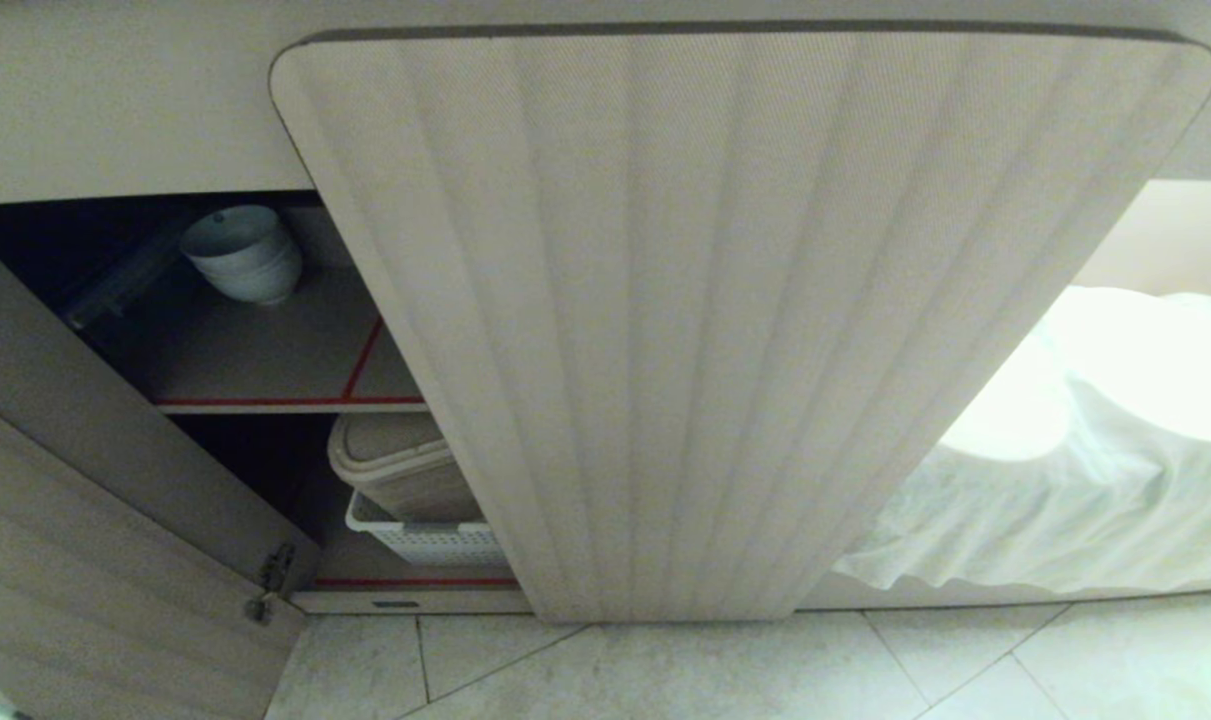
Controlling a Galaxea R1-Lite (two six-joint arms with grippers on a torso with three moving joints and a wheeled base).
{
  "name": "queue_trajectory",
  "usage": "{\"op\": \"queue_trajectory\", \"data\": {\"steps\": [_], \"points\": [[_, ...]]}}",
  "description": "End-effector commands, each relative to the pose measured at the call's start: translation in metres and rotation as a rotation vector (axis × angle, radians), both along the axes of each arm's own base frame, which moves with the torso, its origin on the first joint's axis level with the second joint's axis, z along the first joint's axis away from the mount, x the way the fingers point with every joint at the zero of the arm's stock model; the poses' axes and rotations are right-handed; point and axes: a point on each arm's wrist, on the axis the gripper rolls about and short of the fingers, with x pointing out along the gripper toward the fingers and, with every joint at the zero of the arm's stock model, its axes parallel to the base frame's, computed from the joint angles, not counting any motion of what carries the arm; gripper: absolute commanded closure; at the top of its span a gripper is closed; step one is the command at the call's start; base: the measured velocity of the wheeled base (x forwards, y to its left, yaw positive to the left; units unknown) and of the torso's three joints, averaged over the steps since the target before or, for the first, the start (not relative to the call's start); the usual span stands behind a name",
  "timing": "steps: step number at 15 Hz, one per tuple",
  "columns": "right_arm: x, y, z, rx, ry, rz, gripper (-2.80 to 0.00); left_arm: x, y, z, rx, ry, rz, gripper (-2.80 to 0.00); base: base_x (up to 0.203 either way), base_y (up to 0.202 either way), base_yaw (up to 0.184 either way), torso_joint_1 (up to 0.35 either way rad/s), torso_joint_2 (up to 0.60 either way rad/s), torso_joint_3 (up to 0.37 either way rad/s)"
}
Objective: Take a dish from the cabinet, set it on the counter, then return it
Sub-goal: Place it on the table
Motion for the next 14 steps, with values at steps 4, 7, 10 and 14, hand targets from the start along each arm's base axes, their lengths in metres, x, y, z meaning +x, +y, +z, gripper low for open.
{"op": "queue_trajectory", "data": {"steps": [4,7,10,14], "points": [[0.0000,0.0000,0.0000,0.000,0.000,0.001,0.00,0.0002,-0.0002,-0.0003,-0.002,0.007,-0.001,0.00,0.000,0.000,0.000,0.000,0.00,0.000],[0.0000,0.0000,0.0000,0.000,0.000,0.000,0.00,0.0001,-0.0001,-0.0007,-0.002,0.008,-0.001,0.00,0.000,0.000,0.000,0.000,0.00,0.000],[0.0000,0.0000,0.0000,0.000,0.000,0.001,0.00,0.0001,-0.0002,-0.0006,-0.003,0.008,-0.004,0.00,0.000,0.000,0.000,0.000,0.00,0.000],[0.0000,0.0000,0.0000,0.000,0.000,0.000,0.00,0.0003,-0.0003,-0.0003,-0.003,0.009,-0.005,0.00,0.000,0.000,0.000,0.000,0.00,0.000]]}}
